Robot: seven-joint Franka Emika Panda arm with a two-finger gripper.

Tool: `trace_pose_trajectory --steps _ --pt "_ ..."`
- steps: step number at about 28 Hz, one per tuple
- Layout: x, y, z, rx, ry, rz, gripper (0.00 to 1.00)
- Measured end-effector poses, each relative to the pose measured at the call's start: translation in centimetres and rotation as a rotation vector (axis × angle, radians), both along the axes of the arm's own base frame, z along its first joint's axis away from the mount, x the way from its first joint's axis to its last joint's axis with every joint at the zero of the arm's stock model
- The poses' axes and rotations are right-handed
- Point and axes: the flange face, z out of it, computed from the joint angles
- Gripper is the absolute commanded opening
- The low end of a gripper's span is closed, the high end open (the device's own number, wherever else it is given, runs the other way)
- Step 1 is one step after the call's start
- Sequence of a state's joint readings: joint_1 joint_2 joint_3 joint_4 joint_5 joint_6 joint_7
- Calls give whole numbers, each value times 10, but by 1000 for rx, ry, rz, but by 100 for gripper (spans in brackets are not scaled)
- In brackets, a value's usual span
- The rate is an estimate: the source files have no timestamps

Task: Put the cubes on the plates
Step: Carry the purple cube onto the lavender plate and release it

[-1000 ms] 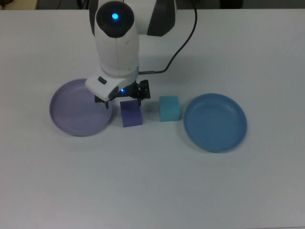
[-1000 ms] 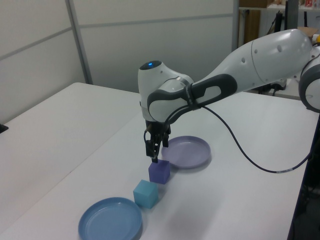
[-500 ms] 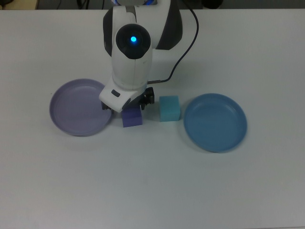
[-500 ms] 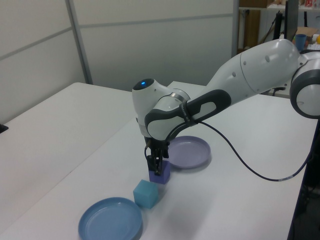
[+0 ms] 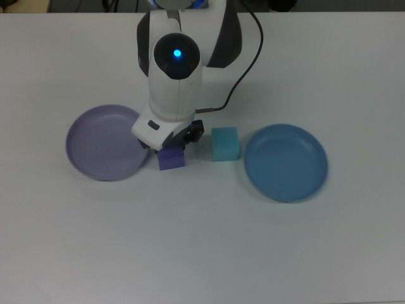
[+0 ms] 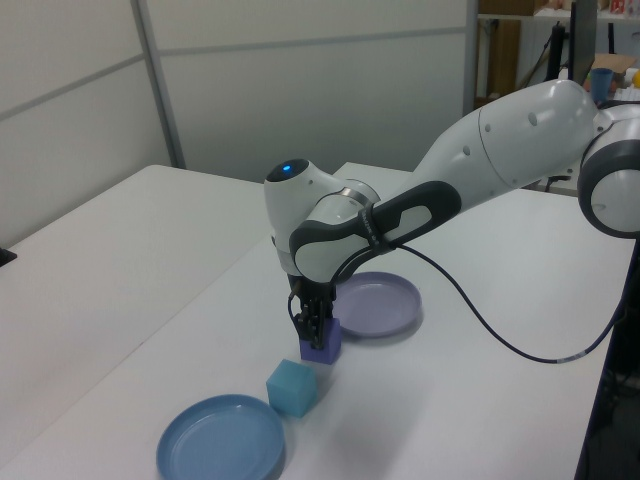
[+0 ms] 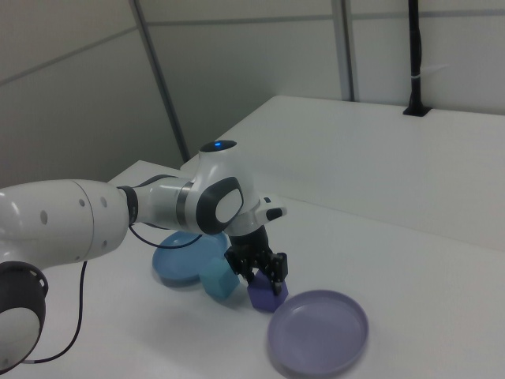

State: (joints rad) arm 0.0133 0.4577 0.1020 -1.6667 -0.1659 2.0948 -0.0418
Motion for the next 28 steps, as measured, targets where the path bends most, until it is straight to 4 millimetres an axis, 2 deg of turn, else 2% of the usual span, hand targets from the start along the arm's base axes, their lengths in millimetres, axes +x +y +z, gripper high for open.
trace_pose_trajectory --steps 5,9,11,15,22,26,28 --pt "1 1 6 0 -16 -47 0" --pt "1 -8 30 -1 -46 -87 1" --pt "-1 -19 45 -4 -45 -110 1" --pt "-6 -40 60 -10 -35 -147 1" --pt "-9 -85 59 -20 -18 -217 3" --pt "-10 -111 50 -23 -4 -256 12" --pt "-11 -124 41 -25 9 -273 31"
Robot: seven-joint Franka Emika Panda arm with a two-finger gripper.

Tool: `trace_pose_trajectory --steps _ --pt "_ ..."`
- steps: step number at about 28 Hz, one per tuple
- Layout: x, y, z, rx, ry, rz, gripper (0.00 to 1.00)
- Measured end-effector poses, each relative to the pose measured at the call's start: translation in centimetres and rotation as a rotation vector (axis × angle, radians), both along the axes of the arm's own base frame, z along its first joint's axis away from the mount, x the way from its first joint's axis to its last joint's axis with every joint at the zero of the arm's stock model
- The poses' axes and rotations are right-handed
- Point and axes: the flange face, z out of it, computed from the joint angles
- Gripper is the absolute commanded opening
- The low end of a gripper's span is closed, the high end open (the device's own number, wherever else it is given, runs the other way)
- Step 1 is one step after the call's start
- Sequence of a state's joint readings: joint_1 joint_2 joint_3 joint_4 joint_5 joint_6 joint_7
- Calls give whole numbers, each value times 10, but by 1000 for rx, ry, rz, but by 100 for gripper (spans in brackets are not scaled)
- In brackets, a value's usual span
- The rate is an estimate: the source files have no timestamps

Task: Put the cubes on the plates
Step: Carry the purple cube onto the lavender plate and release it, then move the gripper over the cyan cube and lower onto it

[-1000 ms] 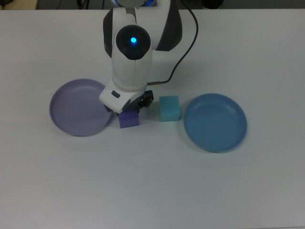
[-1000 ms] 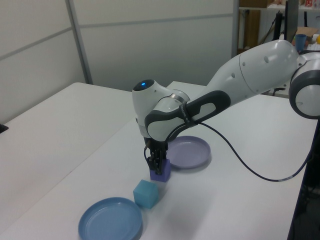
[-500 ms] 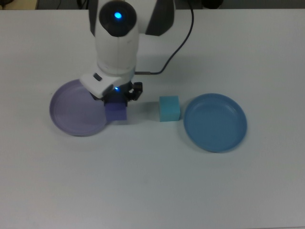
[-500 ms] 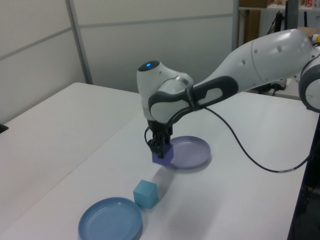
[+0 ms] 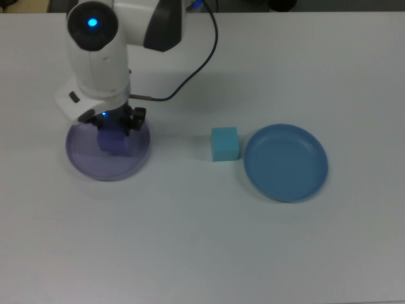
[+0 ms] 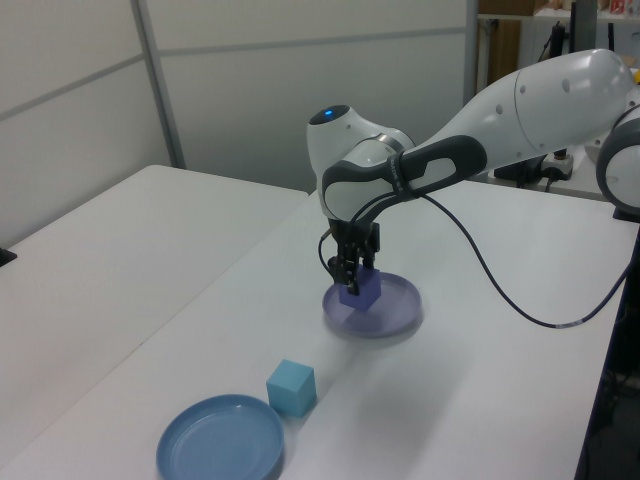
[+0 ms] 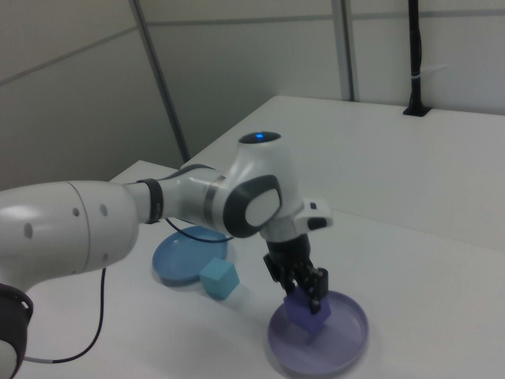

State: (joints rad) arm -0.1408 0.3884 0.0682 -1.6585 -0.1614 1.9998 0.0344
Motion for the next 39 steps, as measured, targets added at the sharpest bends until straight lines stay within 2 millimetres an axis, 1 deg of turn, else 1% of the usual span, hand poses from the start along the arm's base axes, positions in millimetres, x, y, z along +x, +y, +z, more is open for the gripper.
trace_pose_trajectory --steps 1,3,4,5,6,7,14,19,24,26,28,29,30,36,39 --pt "0 -4 -3 0 5 -5 39" --pt "0 -10 -9 -2 13 -13 47" --pt "0 -12 -11 -2 16 -15 58" --pt "0 -13 -14 -1 20 -18 73" --pt "-1 -14 -14 -1 21 -18 92" --pt "0 -14 -14 -1 21 -17 100" --pt "1 -9 -8 -2 10 -8 100" --pt "3 7 12 0 -23 15 100" --pt "2 43 31 7 -46 66 100" --pt "1 64 37 17 -52 92 100" --pt "0 84 38 31 -52 115 100" --pt "-1 95 38 35 -50 129 100" --pt "-3 110 36 40 -46 149 100" --pt "-12 169 22 45 -20 229 100" --pt "-15 189 14 49 -6 259 100"
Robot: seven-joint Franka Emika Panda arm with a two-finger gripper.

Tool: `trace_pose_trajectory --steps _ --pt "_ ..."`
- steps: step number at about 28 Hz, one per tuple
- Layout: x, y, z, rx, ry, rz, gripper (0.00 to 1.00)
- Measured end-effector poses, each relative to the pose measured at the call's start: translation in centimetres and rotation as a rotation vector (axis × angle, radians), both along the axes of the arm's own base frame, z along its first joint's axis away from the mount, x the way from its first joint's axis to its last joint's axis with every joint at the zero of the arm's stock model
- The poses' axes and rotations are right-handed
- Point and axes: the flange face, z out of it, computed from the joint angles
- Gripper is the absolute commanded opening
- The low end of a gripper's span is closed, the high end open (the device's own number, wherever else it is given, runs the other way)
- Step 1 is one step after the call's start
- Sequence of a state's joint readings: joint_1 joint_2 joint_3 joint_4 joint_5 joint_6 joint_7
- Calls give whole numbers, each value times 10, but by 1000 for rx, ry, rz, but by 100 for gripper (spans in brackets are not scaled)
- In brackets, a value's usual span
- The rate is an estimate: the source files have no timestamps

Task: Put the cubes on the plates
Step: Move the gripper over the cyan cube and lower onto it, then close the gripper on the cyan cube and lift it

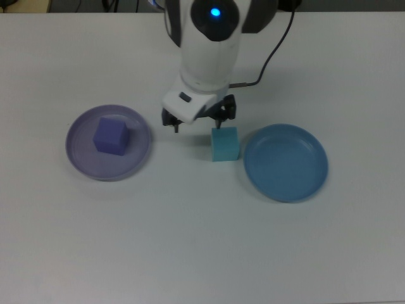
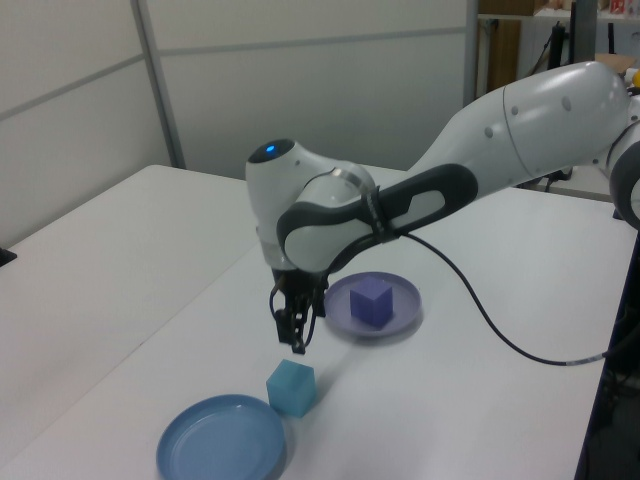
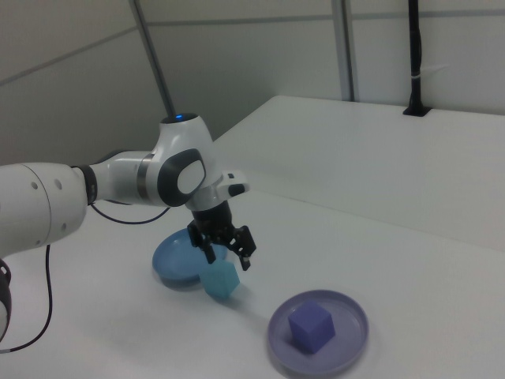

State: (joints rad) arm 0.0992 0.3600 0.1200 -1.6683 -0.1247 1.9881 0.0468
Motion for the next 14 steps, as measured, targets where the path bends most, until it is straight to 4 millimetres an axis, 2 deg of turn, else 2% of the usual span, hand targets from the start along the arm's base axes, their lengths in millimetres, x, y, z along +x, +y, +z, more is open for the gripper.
trace_pose_trajectory --steps 3,8,14 --pt "-3 17 -9 5 16 28 100" --pt "-8 36 -20 7 35 58 100" --pt "-13 49 -35 3 60 79 100"
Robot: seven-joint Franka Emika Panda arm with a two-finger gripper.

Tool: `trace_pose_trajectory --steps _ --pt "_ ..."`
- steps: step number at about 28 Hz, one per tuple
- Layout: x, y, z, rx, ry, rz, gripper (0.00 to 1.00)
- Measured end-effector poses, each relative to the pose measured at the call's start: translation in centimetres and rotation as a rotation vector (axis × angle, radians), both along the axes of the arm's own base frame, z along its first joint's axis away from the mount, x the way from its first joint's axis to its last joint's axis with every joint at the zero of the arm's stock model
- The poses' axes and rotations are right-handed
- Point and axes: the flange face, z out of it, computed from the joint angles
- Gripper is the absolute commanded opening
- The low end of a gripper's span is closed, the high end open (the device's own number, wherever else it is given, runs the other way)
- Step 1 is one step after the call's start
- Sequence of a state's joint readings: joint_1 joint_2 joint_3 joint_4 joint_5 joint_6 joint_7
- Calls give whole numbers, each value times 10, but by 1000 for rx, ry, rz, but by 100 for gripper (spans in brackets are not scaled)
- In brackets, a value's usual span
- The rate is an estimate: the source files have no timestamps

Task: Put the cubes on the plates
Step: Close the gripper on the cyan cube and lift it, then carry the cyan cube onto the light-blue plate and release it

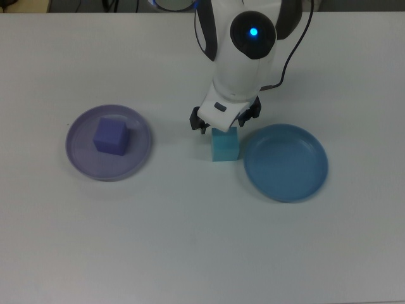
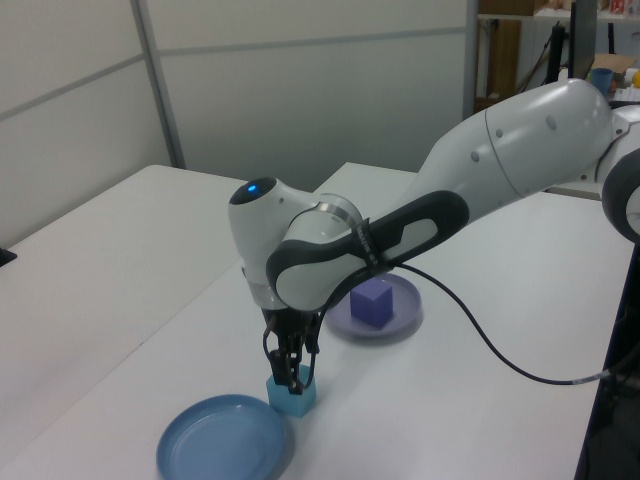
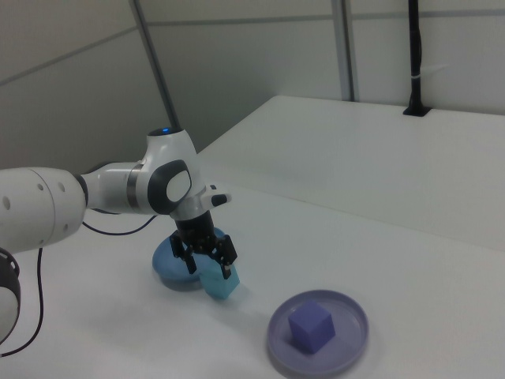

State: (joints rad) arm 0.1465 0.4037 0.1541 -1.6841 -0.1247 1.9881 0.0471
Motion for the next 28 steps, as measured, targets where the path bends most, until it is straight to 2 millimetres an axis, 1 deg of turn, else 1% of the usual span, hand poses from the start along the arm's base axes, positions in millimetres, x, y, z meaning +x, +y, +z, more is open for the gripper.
trace_pose_trajectory --steps 6,7,8,11,13,14,16,18,19,24,28 --pt "-1 12 -14 2 7 12 100" --pt "0 13 -16 4 4 10 97" --pt "1 13 -18 5 1 7 90" --pt "3 12 -20 9 -12 -13 58" --pt "4 10 -19 8 -17 -47 42" --pt "5 9 -19 7 -20 -60 29" --pt "6 6 -18 6 -23 -83 14" --pt "7 3 -17 6 -25 -94 6" --pt "8 2 -17 6 -27 -97 4" --pt "10 -1 -11 9 -37 -105 5" --pt "11 -3 9 14 -63 -109 5"
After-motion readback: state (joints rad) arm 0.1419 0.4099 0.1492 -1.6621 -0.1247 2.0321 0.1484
